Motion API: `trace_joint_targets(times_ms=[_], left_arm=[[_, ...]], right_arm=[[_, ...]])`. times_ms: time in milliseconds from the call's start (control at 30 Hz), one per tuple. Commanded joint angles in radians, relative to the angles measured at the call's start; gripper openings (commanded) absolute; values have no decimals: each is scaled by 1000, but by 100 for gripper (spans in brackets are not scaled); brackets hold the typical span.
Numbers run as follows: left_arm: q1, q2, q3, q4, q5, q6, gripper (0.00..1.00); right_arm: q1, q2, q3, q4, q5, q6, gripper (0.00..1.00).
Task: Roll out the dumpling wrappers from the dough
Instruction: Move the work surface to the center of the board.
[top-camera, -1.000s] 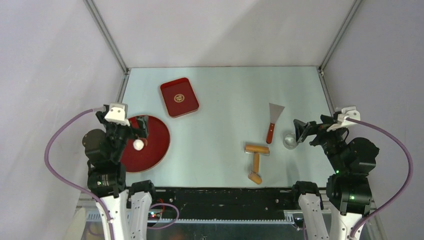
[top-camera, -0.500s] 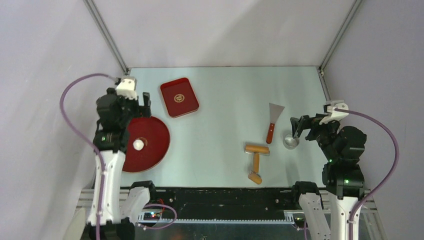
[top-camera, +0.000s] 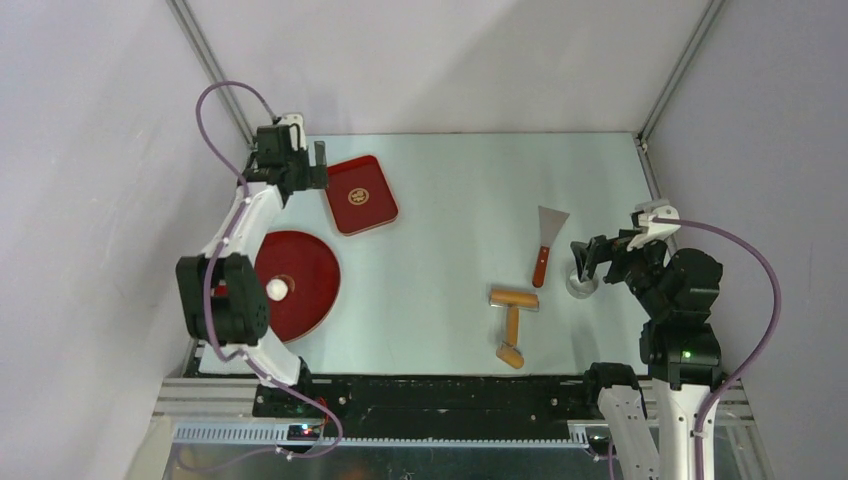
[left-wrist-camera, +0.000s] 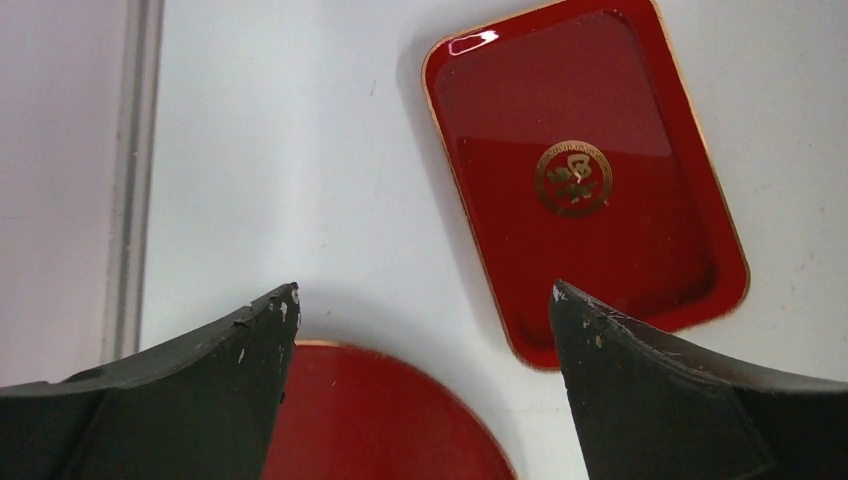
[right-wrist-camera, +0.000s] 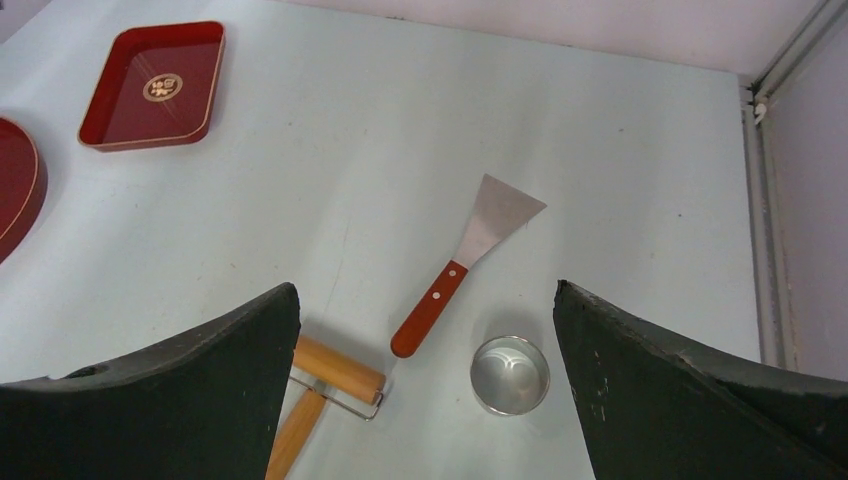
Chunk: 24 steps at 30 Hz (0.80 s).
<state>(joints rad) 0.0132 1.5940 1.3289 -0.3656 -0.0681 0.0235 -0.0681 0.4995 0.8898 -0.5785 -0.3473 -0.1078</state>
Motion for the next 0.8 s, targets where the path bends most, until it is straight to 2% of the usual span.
trace_joint_targets(times_ms=[0,133,200,300,500,567,767], left_arm=[[-4,132,104,-14,-8,-98,98],[-4,251,164,-75,-3,-104,98],[-4,264,161,-114,-27,-84,98],[-4,187,63,-132,-63,-13,98],[3,28,-132,-150,-20,237,99],[-3,-6,-189,-167,-4,327,97],[-87,-16,-305,-173,-86,459,91]], right_arm=[[-8,1,-6,41,-55,-33,100],[-14,3,-6,35,-64,-44,100],[-15,3,-8,33,-66,-50,100],[-15,2,-11,30,-80,-56,100],[13,18,-11,25,-92,-77,100],[23,22,-11,25,-89,-79,100],[26,18,-11,22,-87,-80,100]])
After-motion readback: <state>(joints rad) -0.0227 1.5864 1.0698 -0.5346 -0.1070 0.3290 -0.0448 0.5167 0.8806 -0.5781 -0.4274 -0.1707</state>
